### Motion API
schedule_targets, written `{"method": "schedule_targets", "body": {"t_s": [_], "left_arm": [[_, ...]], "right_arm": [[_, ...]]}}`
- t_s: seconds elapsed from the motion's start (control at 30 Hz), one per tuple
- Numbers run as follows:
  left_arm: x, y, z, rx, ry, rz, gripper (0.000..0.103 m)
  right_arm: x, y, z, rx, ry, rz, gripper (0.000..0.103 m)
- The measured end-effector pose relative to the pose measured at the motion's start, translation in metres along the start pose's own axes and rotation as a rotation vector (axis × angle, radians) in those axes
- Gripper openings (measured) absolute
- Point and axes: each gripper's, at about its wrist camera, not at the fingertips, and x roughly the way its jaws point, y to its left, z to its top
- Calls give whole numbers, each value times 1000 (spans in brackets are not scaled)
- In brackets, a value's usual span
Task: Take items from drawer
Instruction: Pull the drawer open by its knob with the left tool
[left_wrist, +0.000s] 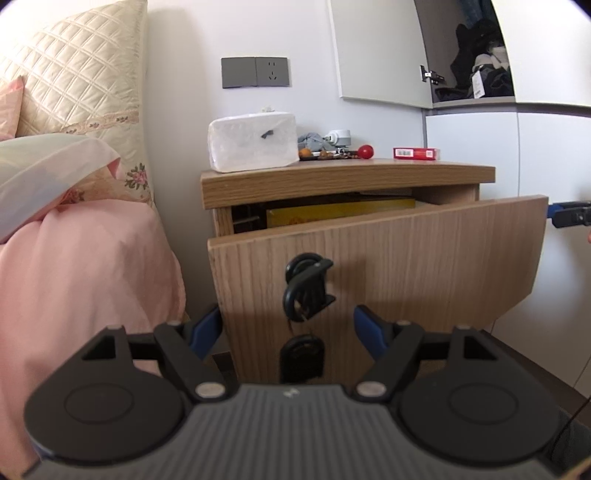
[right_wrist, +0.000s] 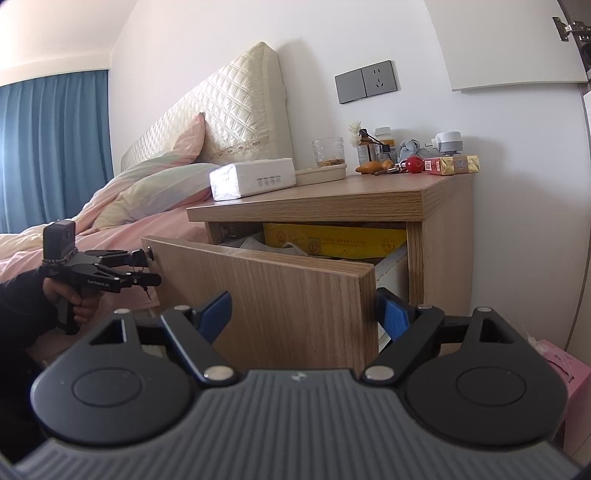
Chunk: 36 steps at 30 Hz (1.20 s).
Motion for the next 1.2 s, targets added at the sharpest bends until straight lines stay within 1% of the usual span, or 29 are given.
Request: {"method": "schedule_targets", "body": {"t_s": [0.17, 0.87, 1.1, 1.2], "left_arm": [[-15, -9, -5, 27, 4, 13, 78], [-83, -35, -28, 45, 11, 16, 78], [-100, -41, -35, 34, 8, 12, 79], [-100, -44, -34, 42, 16, 29, 79]], "right_arm": [[-12, 11, -4, -1, -2, -1, 87], [-63, 58, -25, 8, -23, -18, 87], [-73, 71, -29, 15, -18, -45, 86], [-73, 75, -29, 21, -28, -73, 86]]}}
